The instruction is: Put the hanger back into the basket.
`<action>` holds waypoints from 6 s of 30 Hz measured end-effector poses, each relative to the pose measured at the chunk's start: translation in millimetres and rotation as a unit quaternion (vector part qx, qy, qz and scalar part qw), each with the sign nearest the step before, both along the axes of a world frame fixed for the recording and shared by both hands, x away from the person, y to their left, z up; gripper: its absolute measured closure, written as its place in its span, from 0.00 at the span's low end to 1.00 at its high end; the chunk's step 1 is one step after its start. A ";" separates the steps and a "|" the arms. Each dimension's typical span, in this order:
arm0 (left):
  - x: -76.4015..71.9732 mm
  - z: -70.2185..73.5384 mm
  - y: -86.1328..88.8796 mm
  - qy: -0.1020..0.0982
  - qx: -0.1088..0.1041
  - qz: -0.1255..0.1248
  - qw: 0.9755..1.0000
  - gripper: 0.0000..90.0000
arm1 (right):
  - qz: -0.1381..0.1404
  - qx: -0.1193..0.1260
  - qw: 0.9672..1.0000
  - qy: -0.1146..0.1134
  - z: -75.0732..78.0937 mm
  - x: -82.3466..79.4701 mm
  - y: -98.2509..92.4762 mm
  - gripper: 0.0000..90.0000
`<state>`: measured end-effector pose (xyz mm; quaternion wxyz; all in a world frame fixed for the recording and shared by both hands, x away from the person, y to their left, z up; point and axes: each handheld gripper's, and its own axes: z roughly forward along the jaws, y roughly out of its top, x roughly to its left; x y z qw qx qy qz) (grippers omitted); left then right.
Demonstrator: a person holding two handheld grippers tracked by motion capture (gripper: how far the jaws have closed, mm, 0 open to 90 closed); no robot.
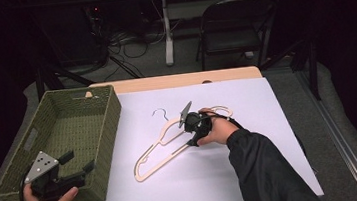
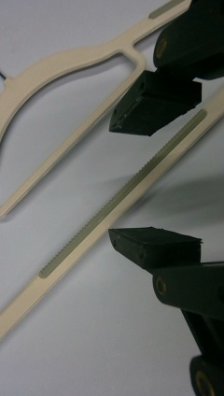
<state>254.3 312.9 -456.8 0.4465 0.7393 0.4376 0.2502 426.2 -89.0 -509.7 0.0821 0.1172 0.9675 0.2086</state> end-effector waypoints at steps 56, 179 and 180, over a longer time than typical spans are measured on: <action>-2.8 0.8 -3.2 -0.002 0.005 0.001 1.000 0.26 | 0.071 -0.047 0.996 0.037 -21.6 -12.4 15.2 0.89; 119.2 -38.6 -188.4 0.173 0.021 -0.271 0.947 0.78 | 0.173 -0.112 0.958 -0.201 -13.5 -110.3 0.2 0.88; 119.8 -39.3 -187.9 0.179 0.019 -0.277 0.944 0.79 | 0.176 -0.114 0.957 -0.201 -14.3 -109.7 0.5 0.88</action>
